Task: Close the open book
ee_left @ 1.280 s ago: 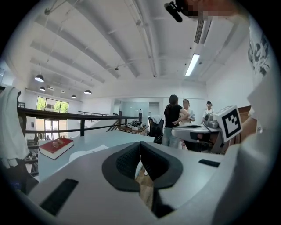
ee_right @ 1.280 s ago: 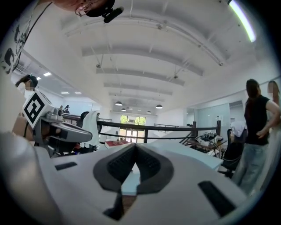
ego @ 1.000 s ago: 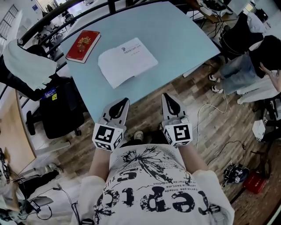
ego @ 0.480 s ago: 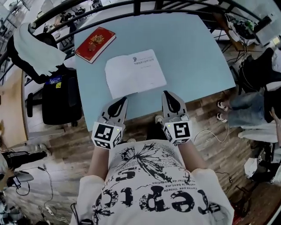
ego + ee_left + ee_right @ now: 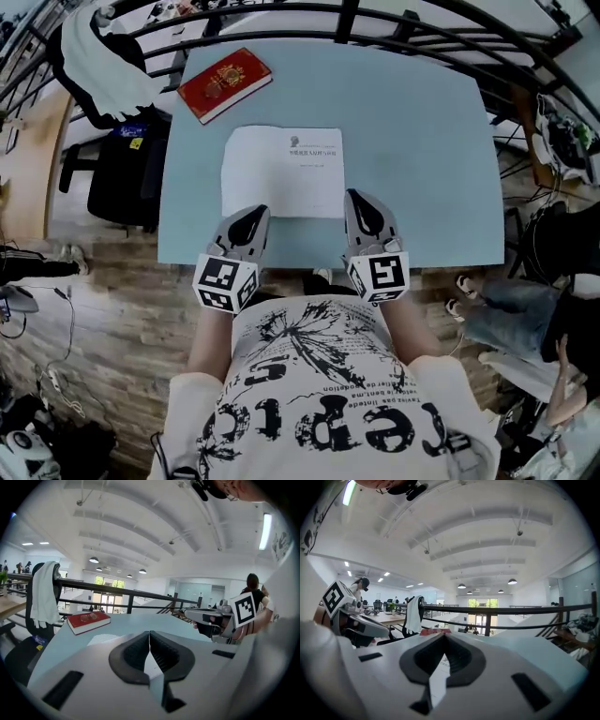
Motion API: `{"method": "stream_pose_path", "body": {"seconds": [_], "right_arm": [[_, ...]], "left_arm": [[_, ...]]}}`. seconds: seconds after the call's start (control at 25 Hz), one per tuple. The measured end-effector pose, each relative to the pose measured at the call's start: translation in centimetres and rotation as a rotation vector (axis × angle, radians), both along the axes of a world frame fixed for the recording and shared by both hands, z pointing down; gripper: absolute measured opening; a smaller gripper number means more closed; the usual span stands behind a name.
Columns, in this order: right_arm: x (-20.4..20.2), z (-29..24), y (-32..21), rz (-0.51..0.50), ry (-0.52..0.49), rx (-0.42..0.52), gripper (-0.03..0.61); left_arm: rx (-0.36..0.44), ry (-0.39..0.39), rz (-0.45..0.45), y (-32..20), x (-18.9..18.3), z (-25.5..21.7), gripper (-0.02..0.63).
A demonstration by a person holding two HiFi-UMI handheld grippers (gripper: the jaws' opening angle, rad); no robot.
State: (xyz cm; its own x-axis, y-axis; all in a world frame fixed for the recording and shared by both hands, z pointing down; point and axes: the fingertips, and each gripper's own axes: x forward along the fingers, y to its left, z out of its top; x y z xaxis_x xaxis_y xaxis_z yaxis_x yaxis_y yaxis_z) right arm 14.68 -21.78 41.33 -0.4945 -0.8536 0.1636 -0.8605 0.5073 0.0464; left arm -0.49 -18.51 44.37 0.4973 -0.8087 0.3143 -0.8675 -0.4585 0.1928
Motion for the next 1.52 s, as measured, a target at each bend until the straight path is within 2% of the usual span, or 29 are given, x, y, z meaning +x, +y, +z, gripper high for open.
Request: {"method": "stream_pose_path", "body": {"seconds": [0.2,0.32,0.4,0.48,0.56,0.8,0.92,1.0,1.16,1.32,1.52], "right_arm": [[-0.1,1.4,-1.7,-0.118,0.018,-0.019,0.011],[0.3,2.5,-2.3,-0.159,0.022,-0.043,0.011],[0.3,3.2,-2.6,-0.182,0.027,-0.059,0.011],[0.1,4.0,-2.8,-0.207,0.036,-0.078,0.011],[-0.2,4.9,-3.0,-0.230,0.044,-0.095,0.011],[-1.9,6.8,-3.6,-0.293,0.058,-0.123,0.011],[-3.1,7.4,-3.8,-0.310,0.050,-0.130,0.011],[-3.8,7.7,-3.7,-0.319,0.044,-0.137,0.011],[-4.6,8.1,-3.4,-0.331,0.050,-0.147,0.011],[-4.8,8.4,-3.7,-0.333,0.081,-0.129,0.011],[-4.6,8.5,-4.5,-0.301,0.072,-0.128,0.011]], "left_arm": [[-0.054,0.082,-0.155,-0.5,0.0,2.2,0.020],[-0.061,0.205,-0.256,-0.4,-0.4,3.9,0.020],[-0.087,0.344,-0.332,-0.3,-1.2,5.6,0.030],[-0.137,0.487,-0.405,-0.1,-2.0,7.7,0.114],[-0.189,0.623,-0.469,0.2,-2.8,10.0,0.137],[-0.308,1.091,-0.537,0.1,-3.3,15.0,0.216],[-0.319,1.266,-0.590,-0.1,-4.6,16.6,0.230],[-0.329,1.315,-0.634,0.0,-5.3,17.8,0.236],[-0.346,1.342,-0.680,-0.2,-6.0,19.3,0.244],[-0.328,1.419,-0.709,-1.4,-6.9,19.8,0.244],[-0.346,1.436,-0.750,-2.4,-7.5,20.5,0.217]]}}
